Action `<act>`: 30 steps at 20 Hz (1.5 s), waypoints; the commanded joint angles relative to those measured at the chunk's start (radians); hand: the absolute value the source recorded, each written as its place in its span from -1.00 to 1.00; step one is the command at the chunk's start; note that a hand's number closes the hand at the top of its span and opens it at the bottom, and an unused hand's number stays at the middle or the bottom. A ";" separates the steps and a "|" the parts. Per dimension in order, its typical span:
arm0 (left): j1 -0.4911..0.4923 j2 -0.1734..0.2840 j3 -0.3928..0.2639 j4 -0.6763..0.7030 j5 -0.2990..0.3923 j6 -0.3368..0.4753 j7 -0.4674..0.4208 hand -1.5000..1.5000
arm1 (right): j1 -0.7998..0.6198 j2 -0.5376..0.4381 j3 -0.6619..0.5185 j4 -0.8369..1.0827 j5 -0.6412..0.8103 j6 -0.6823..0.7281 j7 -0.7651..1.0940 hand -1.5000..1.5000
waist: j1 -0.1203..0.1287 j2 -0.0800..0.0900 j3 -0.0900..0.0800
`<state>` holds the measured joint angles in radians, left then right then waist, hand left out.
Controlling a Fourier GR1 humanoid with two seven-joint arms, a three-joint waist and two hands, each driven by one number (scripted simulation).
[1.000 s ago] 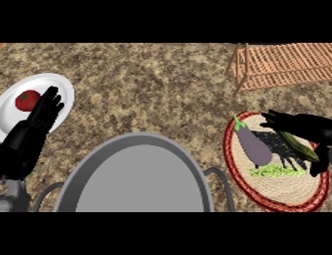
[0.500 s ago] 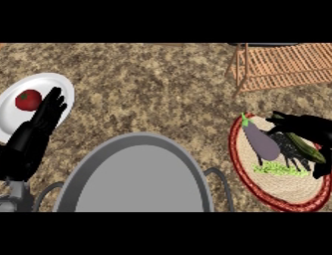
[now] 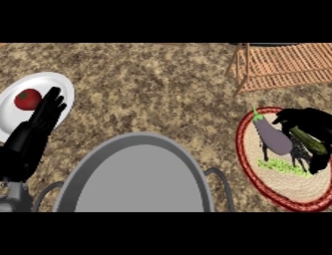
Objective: Pick the squash from the placemat and place it in the tiered shelf
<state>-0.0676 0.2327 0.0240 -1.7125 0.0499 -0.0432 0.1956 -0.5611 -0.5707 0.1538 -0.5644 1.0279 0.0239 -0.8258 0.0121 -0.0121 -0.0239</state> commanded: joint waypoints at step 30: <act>0.038 0.002 0.037 0.012 -0.003 -0.002 -0.019 0.00 | -0.021 0.499 -0.142 -1.253 -0.069 0.076 1.382 1.00 | -0.056 -0.004 0.022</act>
<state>-0.0059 0.2435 0.0776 -1.7116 0.0520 -0.0366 0.1827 -0.5977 -0.0690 0.0025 -1.5883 0.9446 -0.0078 0.3875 -0.0656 -0.0312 -0.0043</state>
